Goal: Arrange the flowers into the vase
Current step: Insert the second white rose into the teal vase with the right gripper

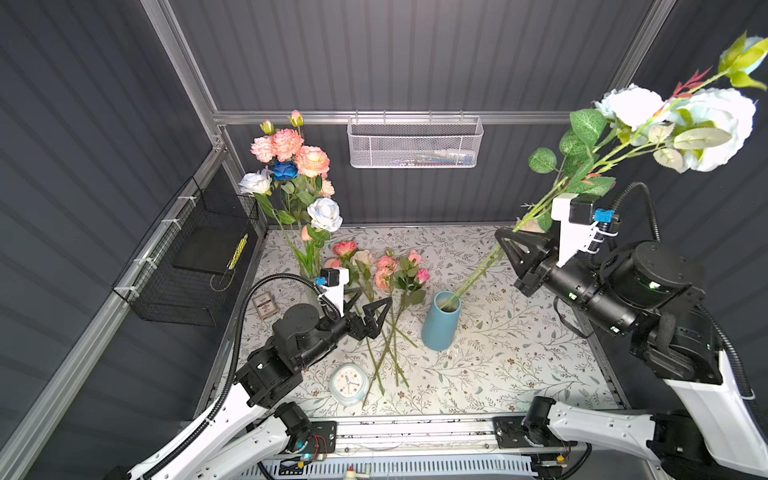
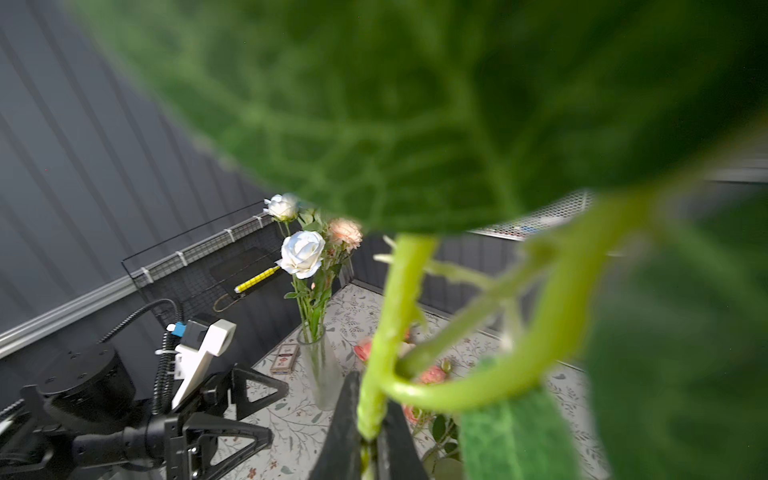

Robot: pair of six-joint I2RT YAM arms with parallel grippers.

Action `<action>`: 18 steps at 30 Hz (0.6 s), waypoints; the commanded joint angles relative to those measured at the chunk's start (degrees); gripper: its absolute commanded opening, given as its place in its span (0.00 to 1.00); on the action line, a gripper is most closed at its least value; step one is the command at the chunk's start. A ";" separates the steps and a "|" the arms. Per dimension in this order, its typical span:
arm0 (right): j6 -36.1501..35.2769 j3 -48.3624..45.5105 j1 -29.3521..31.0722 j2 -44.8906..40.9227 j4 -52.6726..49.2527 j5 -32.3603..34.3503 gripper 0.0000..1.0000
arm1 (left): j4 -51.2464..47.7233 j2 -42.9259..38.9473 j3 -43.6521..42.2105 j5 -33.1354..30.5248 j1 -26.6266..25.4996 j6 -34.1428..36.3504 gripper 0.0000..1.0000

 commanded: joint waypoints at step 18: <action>-2.62 -13.80 -3.58 8.84 4.78 1.64 0.00 | -1.26 0.14 -1.46 -2.78 -0.17 -1.60 1.00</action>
